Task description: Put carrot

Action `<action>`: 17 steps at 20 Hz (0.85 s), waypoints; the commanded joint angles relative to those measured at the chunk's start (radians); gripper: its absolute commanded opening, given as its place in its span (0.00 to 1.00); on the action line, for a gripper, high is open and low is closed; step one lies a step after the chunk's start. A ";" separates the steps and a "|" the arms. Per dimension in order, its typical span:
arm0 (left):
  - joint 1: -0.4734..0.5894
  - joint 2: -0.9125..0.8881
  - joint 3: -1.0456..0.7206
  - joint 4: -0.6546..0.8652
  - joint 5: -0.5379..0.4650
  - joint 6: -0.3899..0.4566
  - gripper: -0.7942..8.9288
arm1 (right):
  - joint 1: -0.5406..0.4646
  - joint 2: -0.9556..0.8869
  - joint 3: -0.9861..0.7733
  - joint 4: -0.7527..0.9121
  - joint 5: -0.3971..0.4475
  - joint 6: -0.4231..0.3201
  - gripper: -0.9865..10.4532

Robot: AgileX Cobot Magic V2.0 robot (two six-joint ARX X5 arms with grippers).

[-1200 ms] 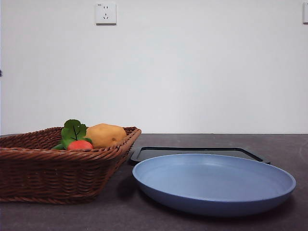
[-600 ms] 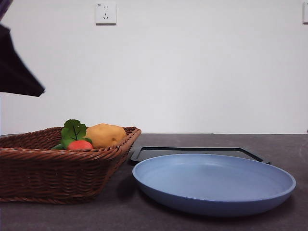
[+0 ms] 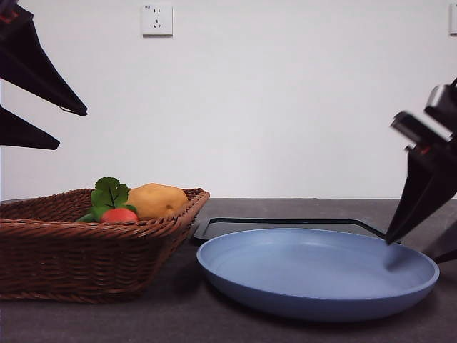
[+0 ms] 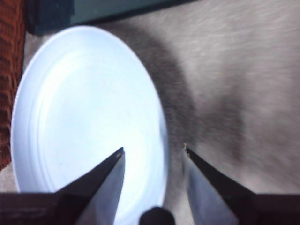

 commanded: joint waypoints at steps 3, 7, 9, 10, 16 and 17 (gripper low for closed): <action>-0.004 0.005 0.012 0.008 0.005 -0.002 0.38 | 0.015 0.081 0.013 0.042 0.005 0.022 0.17; -0.005 0.005 0.012 0.008 0.006 -0.003 0.38 | 0.015 0.089 0.013 0.042 0.005 0.023 0.09; -0.006 0.005 0.012 0.008 0.018 -0.005 0.43 | 0.014 0.084 0.013 0.042 0.003 0.049 0.09; -0.011 0.005 0.012 0.008 0.031 -0.007 0.46 | 0.014 0.073 0.013 0.040 0.001 0.057 0.09; -0.119 0.007 0.018 0.000 -0.106 -0.135 0.47 | 0.012 -0.109 0.013 -0.063 0.014 0.058 0.09; -0.138 0.008 0.023 -0.008 -0.151 -0.146 0.47 | 0.013 -0.143 0.013 -0.085 0.034 0.057 0.09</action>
